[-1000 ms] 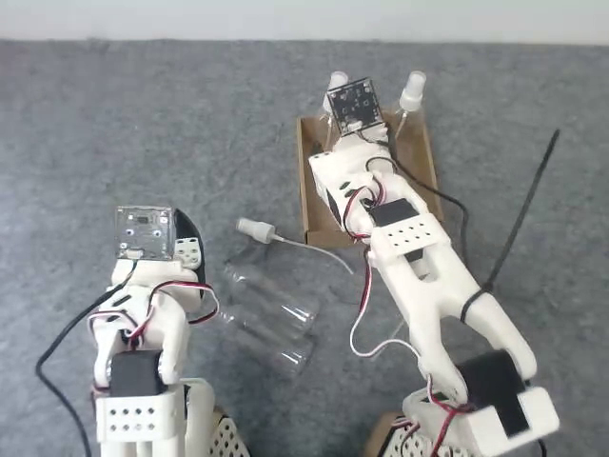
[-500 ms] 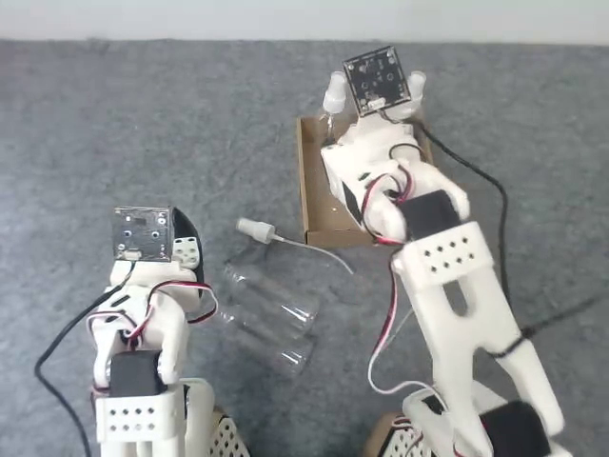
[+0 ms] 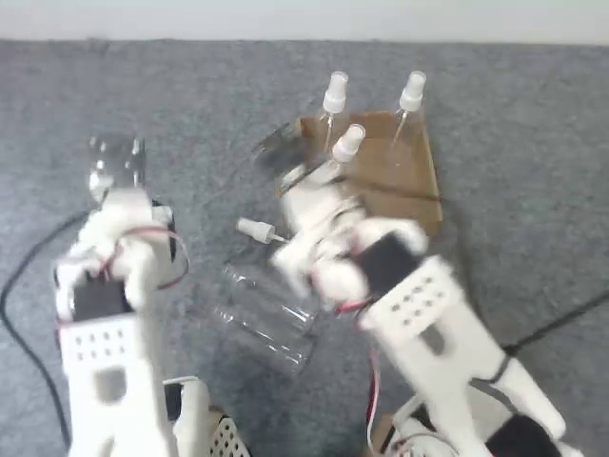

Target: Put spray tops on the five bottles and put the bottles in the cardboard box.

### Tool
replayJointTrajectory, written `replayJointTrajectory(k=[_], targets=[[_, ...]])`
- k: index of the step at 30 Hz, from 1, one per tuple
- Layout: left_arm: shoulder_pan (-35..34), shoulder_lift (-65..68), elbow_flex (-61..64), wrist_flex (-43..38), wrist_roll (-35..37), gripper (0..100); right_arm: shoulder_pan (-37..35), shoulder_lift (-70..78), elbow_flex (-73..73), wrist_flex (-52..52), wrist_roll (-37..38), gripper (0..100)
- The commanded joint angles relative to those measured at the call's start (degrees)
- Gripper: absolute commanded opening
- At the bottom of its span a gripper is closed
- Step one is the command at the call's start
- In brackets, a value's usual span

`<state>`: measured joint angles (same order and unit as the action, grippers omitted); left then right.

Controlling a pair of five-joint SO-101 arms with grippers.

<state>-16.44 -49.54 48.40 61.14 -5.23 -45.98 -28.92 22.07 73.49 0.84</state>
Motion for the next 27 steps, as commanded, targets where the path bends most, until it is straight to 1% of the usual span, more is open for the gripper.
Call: replayJointTrajectory(k=[1, 3, 5, 8, 12, 14, 27], targets=[[-3.3, 12.6, -12.6, 4.3, -2.6, 8, -8.1, 4.6, 2.3, -4.8, 0.4, 36.4], [-7.4, 17.5, -17.1, 4.7, -4.0, 14, -10.2, 8.2, 3.3, -7.6, 0.4, 36.4], [-12.0, 21.3, -20.9, 4.7, -6.3, 18, -11.1, 11.6, 3.6, -9.3, 0.4, 36.4], [-17.8, 25.4, -25.6, 4.7, -8.6, 19, -11.8, 15.8, 3.5, -11.5, 0.4, 36.4], [-21.9, 28.6, -28.7, 4.7, -10.0, 19, -11.5, 19.7, 3.5, -13.8, 0.4, 36.4], [-22.7, 29.1, -28.9, 4.4, -10.5, 19, -11.5, 21.5, 3.6, -14.5, 0.4, 36.4], [-22.5, 29.4, -28.6, 4.7, -10.5, 19, -11.5, 33.4, 3.3, -22.1, 0.4, 36.2]])
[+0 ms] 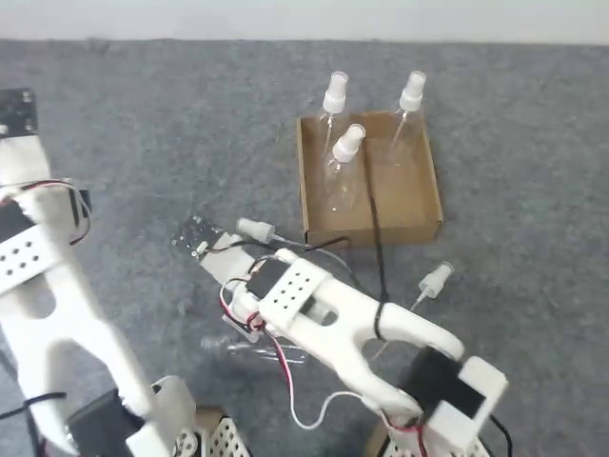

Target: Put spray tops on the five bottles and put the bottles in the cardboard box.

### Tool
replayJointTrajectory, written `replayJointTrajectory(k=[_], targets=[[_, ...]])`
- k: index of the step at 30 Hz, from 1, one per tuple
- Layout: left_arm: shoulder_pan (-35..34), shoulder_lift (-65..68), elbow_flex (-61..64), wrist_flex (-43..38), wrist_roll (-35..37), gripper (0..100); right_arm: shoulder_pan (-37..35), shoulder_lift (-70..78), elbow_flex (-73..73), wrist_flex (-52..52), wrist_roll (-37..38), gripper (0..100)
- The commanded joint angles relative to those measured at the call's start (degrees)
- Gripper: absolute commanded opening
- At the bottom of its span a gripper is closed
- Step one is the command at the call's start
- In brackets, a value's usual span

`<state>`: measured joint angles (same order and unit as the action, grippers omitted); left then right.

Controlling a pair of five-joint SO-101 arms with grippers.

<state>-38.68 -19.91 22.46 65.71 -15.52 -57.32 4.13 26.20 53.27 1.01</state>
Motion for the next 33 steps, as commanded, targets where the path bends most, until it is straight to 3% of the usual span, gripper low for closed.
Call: replayJointTrajectory(k=[1, 5, 11, 15, 21, 27, 33], targets=[[-0.4, -0.3, -2.6, 0.2, -0.2, 19, -0.1, 0.9, -0.9, -2.1, 0.3, 36.1], [-0.4, 0.0, -2.6, 0.2, -0.2, 19, -0.1, 1.3, -1.0, -2.1, 0.2, 33.7], [-0.4, -0.2, -2.6, 0.2, -0.1, 19, 0.0, 1.7, -2.3, -3.7, 0.8, 9.8], [-0.4, -0.4, -2.6, 0.2, -0.2, 19, 1.3, 1.2, -2.4, -3.3, 5.9, 0.5], [-0.2, -0.4, -2.6, 0.2, -0.3, 19, 6.0, -5.1, -2.6, -0.8, 7.1, 0.6], [1.6, -0.2, -2.2, 1.1, -0.4, 19, 13.3, -20.6, -8.0, 13.4, 7.2, 0.6], [10.3, -0.4, -1.7, 7.6, -0.4, 19, 27.3, -31.6, -14.0, 29.7, 7.2, 0.6]])
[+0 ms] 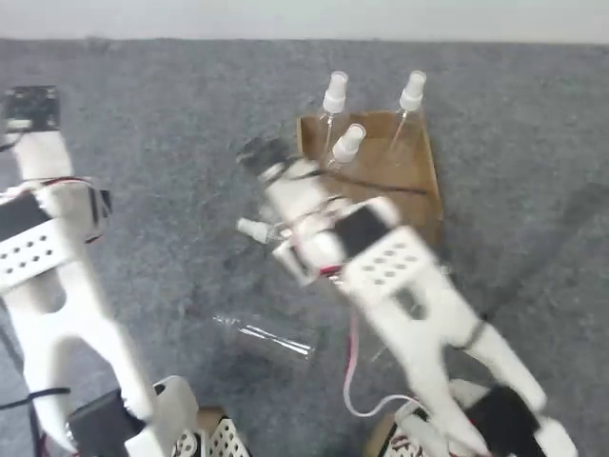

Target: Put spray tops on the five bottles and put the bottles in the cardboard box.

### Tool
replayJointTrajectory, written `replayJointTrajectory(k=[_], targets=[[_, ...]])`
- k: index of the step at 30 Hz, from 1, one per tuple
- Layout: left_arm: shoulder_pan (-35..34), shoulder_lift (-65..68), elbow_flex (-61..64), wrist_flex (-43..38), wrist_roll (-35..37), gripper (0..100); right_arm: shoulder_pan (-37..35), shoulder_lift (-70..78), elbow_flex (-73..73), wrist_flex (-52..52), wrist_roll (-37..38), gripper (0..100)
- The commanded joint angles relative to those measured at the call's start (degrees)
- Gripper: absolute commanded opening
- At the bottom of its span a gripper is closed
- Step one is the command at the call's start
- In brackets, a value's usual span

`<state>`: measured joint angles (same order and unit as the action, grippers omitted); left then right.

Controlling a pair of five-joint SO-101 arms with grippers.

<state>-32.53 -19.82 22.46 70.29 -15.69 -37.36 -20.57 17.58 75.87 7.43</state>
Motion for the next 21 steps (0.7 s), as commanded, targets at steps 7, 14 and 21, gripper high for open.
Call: replayJointTrajectory(k=[7, 14, 21], targets=[[20.0, 0.1, -1.3, 8.4, 2.9, 19, 29.4, -12.7, -7.2, 15.8, 7.0, 0.6], [32.7, 0.2, 7.8, -2.6, 14.2, 19, 51.7, -10.4, -5.0, 14.1, 19.3, 0.6], [36.2, 5.5, 8.1, -8.8, 24.2, 19, 64.3, -1.2, 3.9, -3.6, 20.2, 0.6]])
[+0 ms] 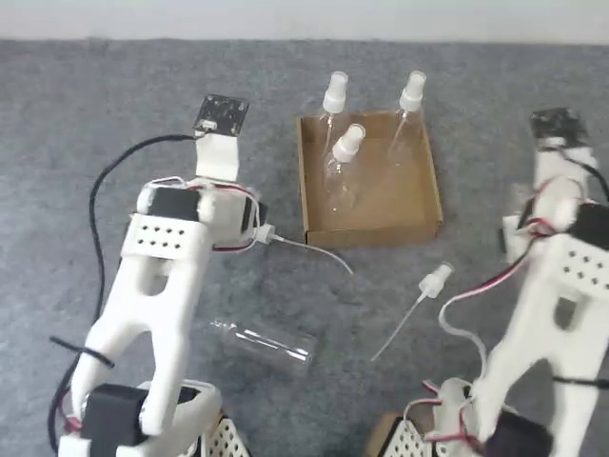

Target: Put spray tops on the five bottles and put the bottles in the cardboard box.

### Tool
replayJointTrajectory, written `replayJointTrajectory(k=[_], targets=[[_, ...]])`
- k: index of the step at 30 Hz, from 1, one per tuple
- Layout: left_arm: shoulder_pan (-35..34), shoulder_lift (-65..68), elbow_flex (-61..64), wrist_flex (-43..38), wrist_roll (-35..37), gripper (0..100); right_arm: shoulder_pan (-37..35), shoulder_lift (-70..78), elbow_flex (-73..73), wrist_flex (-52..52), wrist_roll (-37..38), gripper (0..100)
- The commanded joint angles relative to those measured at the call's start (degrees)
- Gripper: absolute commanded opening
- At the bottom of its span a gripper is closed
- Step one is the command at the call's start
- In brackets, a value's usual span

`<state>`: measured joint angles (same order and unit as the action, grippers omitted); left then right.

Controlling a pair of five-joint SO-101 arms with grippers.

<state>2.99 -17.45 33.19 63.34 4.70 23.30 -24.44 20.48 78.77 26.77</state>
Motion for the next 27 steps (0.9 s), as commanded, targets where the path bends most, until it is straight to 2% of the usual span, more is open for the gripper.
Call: replayJointTrajectory(k=[1, 6, 12, 23, 27], targets=[[0.7, 5.7, -4.2, -1.6, 4.9, 19, 4.4, 4.2, 1.6, -8.1, 0.9, 0.6], [0.5, 19.3, -13.2, 1.9, 10.8, 19, 5.9, 9.8, 2.4, -12.2, 0.9, 0.6], [0.6, 28.6, -19.2, 2.6, 17.6, 19, 7.3, 11.6, 2.4, -13.9, 1.2, 0.6], [0.2, 34.8, -19.4, 3.0, 17.7, 19, 7.1, 11.3, 2.4, -13.7, 1.2, 0.6], [0.2, 34.4, -19.6, 2.5, 14.6, 13, 7.3, 11.3, 2.4, -13.7, 1.3, 0.6]])
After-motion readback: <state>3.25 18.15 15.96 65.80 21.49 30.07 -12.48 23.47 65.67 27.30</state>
